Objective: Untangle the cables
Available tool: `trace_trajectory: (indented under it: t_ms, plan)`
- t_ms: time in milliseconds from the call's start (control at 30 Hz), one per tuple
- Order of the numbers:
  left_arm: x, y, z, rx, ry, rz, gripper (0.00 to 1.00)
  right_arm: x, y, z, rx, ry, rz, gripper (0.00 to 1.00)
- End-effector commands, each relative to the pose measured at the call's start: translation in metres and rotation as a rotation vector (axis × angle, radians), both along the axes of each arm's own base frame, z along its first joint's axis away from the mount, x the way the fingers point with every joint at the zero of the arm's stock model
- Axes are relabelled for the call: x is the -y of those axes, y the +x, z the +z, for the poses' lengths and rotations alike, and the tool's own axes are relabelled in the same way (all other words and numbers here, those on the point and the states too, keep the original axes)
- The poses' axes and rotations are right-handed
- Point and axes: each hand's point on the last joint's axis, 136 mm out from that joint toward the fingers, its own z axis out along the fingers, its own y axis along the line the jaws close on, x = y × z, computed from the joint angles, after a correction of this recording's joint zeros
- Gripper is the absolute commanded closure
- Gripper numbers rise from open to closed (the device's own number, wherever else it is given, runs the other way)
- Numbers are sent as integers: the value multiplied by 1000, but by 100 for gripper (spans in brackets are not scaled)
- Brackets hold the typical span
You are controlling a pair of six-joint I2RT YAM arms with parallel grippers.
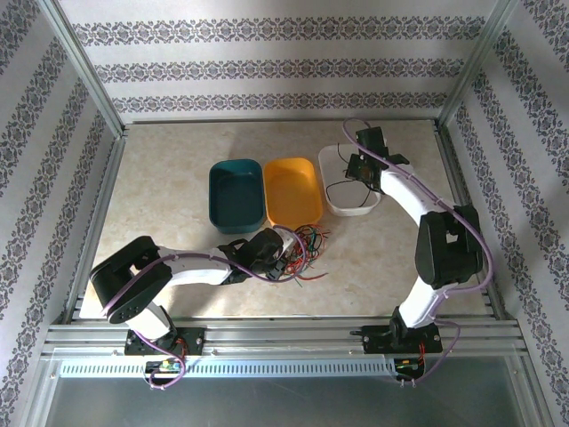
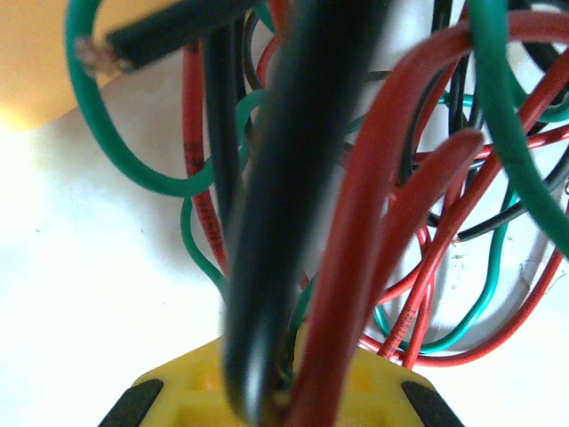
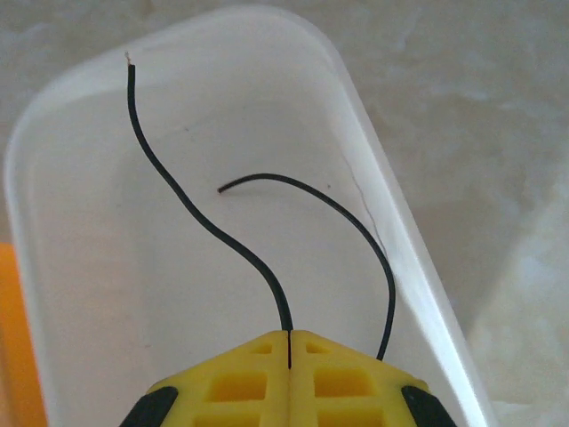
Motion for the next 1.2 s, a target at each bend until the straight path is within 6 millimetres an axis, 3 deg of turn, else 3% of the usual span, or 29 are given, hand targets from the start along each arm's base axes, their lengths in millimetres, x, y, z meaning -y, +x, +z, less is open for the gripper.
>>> trace_trajectory:
  t_ms: [0, 233, 400, 467, 567, 733, 833, 967, 1033, 1167]
  plan:
    - [-8, -7, -6, -7, 40, -5, 100, 15, -6, -22, -61, -30, -67, 100]
    - [-5, -8, -11, -31, 53, -16, 100, 29, -5, -48, -124, -80, -130, 100]
    - [-4, -8, -11, -32, 53, -19, 100, 22, -2, -54, -157, -47, -113, 99]
    - [-4, -8, -11, -31, 53, -19, 100, 17, -1, -46, -134, -19, -105, 84]
    - [-3, -8, -10, -31, 49, -22, 100, 15, 1, -18, -48, -2, -108, 68]
    - [1, -10, -10, -34, 37, -48, 100, 11, -1, 22, 37, 18, -85, 61]
    - [1, -9, -8, -24, 27, -48, 100, 8, -12, 40, 74, 16, -61, 59]
    - [2, -10, -7, -20, 20, -54, 100, -1, -42, 58, 117, 22, 12, 57]
    - [2, -11, -8, -23, 19, -59, 100, -14, -61, 61, 129, 54, 87, 56]
    - [4, -12, -9, -25, 16, -72, 100, -60, -107, 56, 94, 185, 332, 56]
